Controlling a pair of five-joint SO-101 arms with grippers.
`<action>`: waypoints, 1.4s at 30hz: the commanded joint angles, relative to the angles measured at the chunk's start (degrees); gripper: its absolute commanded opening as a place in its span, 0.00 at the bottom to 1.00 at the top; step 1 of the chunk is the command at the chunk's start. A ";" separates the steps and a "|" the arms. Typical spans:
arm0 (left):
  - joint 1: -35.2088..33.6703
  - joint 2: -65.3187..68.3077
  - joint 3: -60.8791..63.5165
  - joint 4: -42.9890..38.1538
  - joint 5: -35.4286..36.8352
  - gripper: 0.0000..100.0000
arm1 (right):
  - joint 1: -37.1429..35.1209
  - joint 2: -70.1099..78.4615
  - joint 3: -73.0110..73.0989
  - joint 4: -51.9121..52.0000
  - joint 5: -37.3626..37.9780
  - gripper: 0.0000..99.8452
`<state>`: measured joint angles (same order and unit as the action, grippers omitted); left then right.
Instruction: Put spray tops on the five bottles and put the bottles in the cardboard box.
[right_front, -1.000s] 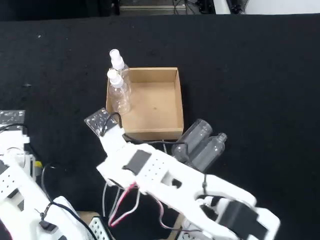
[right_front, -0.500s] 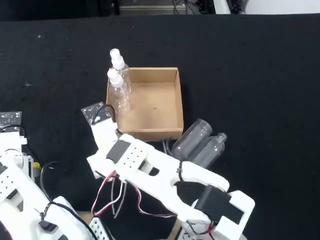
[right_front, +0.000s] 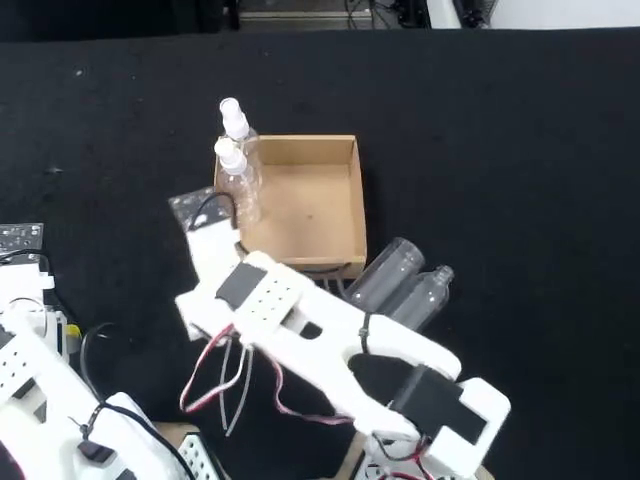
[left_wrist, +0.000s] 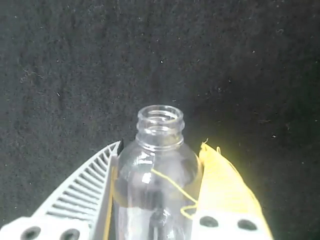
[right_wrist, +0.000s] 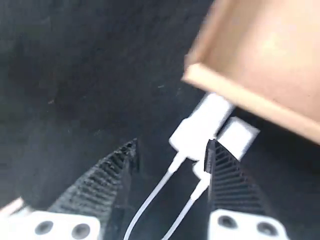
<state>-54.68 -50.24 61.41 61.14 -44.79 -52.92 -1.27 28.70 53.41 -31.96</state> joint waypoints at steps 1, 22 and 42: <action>-0.22 -1.58 -1.01 0.53 0.35 0.03 | 1.49 0.31 -0.22 -2.29 -2.02 0.21; -0.22 -2.11 -1.01 0.53 0.26 0.03 | -4.92 9.98 -4.26 0.97 7.21 0.01; -2.07 -2.02 -1.01 0.53 -3.25 0.03 | -8.18 2.33 -4.88 10.37 19.69 0.19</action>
<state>-55.82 -50.95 61.41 61.14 -47.25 -59.16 5.32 26.77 63.78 -10.95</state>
